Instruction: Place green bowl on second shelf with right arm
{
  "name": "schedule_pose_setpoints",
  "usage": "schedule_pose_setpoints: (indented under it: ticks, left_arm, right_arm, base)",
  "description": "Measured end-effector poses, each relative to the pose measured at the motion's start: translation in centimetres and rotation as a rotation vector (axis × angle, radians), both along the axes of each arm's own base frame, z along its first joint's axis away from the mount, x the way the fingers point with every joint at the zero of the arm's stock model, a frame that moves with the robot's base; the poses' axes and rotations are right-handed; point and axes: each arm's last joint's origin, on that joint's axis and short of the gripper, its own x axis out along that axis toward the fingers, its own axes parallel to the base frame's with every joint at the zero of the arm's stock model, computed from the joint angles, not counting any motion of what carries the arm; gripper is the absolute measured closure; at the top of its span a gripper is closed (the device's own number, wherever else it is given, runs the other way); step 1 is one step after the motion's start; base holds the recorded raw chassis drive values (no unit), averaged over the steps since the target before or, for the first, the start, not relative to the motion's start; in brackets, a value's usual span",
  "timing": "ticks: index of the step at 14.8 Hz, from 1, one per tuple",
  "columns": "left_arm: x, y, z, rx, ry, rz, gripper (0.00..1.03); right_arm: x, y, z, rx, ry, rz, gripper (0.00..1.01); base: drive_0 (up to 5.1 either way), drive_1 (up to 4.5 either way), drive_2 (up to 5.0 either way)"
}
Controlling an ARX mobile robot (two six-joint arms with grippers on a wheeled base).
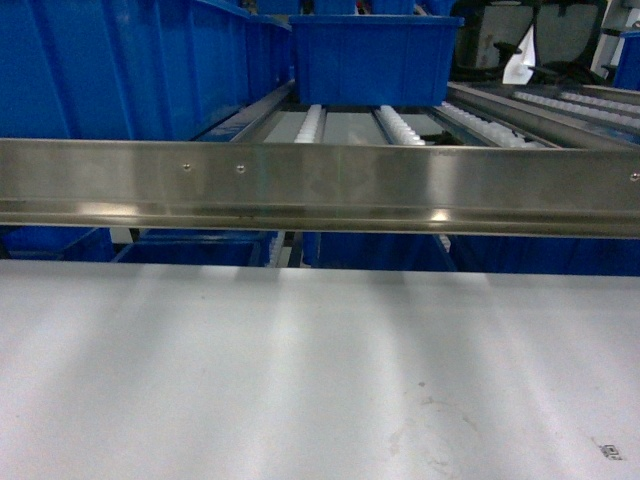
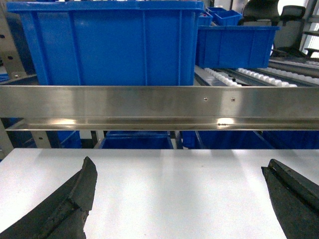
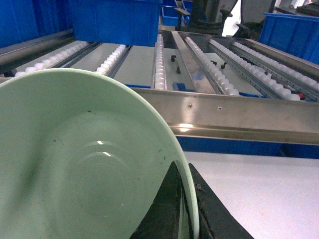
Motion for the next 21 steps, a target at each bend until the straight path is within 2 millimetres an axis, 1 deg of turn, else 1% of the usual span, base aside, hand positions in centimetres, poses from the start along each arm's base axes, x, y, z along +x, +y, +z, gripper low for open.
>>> schedule_pose_setpoints:
  ticks: [8,17,21]
  left_arm:
    - [0.0,0.0,0.0,0.0,0.0,0.0,0.05]
    - [0.0,0.0,-0.01,0.0,0.001,0.0,0.05]
    - [0.0,0.0,0.0,0.0,0.0,0.001,0.05]
  right_arm:
    - [0.01,0.0,-0.01,-0.002,0.001,0.0,0.99]
    - [-0.01,0.01,-0.01,-0.002,0.0,0.001,0.99]
    - [0.02,0.01,-0.02,-0.002,0.001,0.001,0.99]
  base:
    - [-4.9,1.58,3.3]
    - [-4.9,2.49,2.5]
    - [-4.9,1.43,3.4]
